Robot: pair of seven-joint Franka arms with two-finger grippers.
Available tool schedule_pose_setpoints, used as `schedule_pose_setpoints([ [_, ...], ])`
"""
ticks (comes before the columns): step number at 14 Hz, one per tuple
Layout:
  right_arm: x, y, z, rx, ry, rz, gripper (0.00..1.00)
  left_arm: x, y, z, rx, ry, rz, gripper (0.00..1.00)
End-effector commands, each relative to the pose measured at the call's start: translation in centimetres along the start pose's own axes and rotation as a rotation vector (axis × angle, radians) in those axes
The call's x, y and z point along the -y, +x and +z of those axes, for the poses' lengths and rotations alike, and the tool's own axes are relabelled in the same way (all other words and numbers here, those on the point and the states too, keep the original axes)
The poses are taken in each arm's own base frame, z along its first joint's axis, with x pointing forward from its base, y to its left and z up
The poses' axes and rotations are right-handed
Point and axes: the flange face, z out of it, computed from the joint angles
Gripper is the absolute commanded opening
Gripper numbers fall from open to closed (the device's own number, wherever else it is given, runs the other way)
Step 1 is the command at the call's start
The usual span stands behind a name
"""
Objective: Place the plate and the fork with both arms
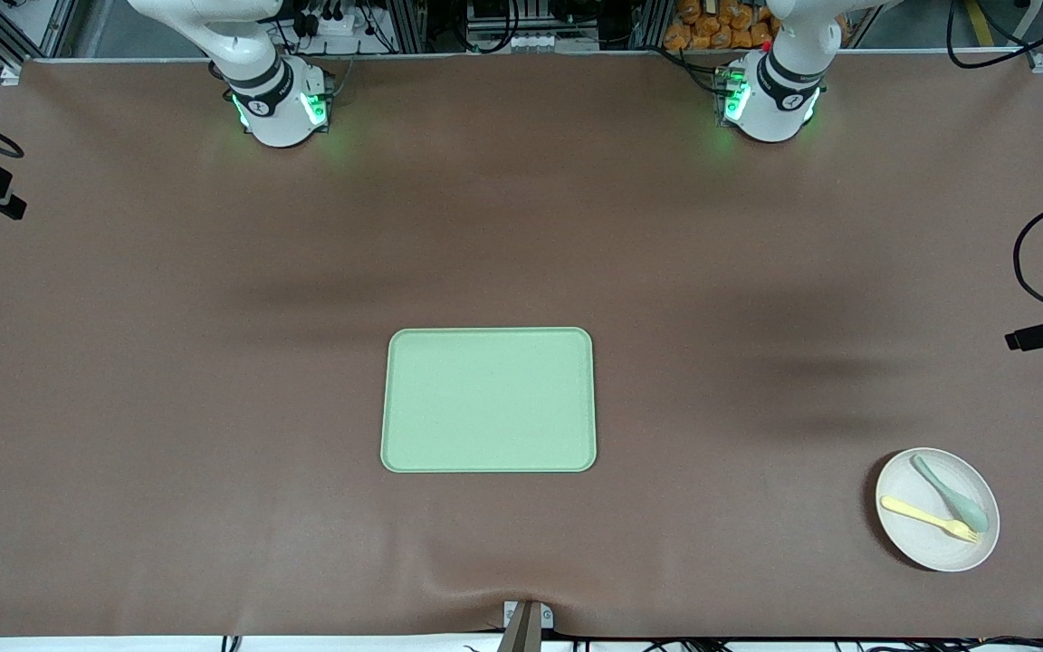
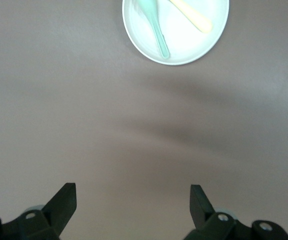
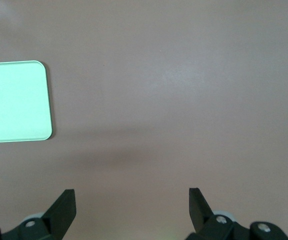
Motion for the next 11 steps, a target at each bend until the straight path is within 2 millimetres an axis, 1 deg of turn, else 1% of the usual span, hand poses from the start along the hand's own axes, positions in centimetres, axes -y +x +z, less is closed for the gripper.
schedule_pose_setpoints([
  [1,0.1,-0.5,-0.4,0.0,0.005,-0.003,1.0,2.2,1.8,1.4,-0.058,0.016,-0.012,1.0],
  [3,0.0,-0.5,-0.4,-0.002,0.005,-0.001,1.0,2.6,2.9,3.3,-0.07,0.022,-0.017,1.0],
  [6,0.1,-0.5,-0.5,-0.005,0.005,-0.003,1.0,3.8,4.2,5.5,-0.093,0.095,-0.007,1.0],
  [9,0.2,-0.4,-0.5,-0.008,0.006,-0.005,1.0,7.3,5.6,7.4,-0.154,0.088,-0.05,1.0],
  [11,0.1,-0.4,-0.5,-0.007,0.006,-0.003,1.0,10.7,6.3,9.4,-0.187,0.078,-0.095,1.0],
])
